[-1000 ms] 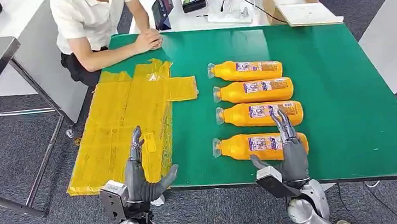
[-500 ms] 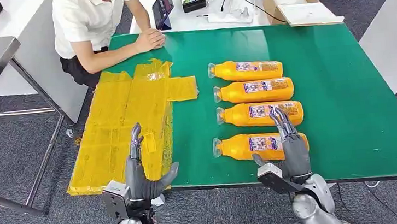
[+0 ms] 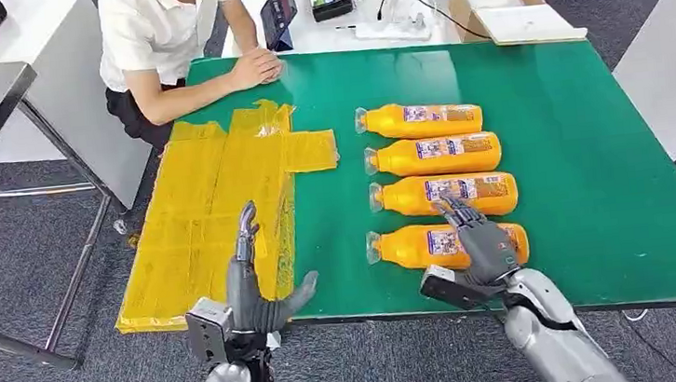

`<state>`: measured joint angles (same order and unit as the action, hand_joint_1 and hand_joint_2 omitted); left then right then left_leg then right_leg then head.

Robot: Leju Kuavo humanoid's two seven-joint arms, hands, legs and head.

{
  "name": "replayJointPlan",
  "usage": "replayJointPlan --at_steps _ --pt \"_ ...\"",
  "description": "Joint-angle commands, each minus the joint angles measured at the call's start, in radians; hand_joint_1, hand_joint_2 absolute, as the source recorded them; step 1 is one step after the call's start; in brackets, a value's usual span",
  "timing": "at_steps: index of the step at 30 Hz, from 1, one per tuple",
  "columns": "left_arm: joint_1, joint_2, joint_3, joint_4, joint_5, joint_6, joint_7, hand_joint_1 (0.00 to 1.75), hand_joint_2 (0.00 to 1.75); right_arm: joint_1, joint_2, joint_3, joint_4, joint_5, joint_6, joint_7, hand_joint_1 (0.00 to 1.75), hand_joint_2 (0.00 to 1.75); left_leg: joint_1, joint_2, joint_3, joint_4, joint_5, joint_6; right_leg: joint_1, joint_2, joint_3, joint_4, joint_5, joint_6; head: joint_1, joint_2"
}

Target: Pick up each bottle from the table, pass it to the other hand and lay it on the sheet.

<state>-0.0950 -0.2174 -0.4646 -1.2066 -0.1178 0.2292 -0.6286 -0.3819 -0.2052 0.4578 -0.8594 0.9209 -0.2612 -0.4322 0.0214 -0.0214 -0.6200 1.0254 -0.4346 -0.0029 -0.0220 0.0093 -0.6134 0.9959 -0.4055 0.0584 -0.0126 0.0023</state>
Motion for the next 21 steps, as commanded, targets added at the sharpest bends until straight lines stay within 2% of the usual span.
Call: replayJointPlan --at_steps 1,3,7,12,16,21 --pt "-0.040 0.006 -0.043 0.077 0.048 -0.063 0.053 0.00 1.75 -0.121 -0.060 0.161 0.119 -0.010 0.127 0.034 0.00 1.75 0.000 0.004 0.005 -0.001 -0.001 0.002 0.001 0.001 0.004 -0.002 0.000 -0.003 0.000 0.000" --pt "-0.036 0.008 -0.054 0.080 0.070 -0.088 0.066 0.00 1.75 -0.106 -0.093 0.185 0.092 -0.039 0.188 0.035 0.00 1.75 0.000 0.003 0.005 -0.001 -0.001 0.002 0.001 0.001 0.005 -0.001 -0.001 -0.003 0.000 0.000" --pt "-0.034 0.012 -0.065 0.084 0.071 -0.088 0.072 0.00 1.75 -0.110 -0.131 0.236 0.083 -0.018 0.204 0.054 0.00 1.75 0.000 0.001 0.006 -0.001 -0.001 0.002 0.001 -0.002 0.006 -0.002 -0.001 -0.003 0.000 0.000" --pt "-0.031 0.022 -0.078 0.085 0.064 -0.098 0.100 0.00 1.75 -0.113 -0.173 0.295 0.037 -0.078 0.306 0.124 0.00 1.75 0.000 0.002 0.007 -0.002 -0.001 0.002 0.001 -0.001 0.007 -0.003 -0.001 -0.004 0.000 0.000" --pt "-0.026 0.022 -0.076 0.082 0.050 -0.087 0.116 0.00 1.75 -0.101 -0.209 0.314 -0.007 -0.073 0.304 0.167 0.00 1.75 0.000 0.000 0.007 -0.002 0.000 0.002 0.001 -0.003 0.007 -0.003 -0.001 -0.002 0.000 0.000" --pt "0.006 0.021 -0.058 0.045 0.027 -0.077 0.144 0.00 1.75 -0.059 -0.270 0.338 -0.160 0.003 0.291 0.307 0.00 1.75 0.000 0.000 0.008 -0.002 -0.001 0.002 0.001 -0.002 0.009 -0.003 -0.001 -0.003 0.000 0.000"
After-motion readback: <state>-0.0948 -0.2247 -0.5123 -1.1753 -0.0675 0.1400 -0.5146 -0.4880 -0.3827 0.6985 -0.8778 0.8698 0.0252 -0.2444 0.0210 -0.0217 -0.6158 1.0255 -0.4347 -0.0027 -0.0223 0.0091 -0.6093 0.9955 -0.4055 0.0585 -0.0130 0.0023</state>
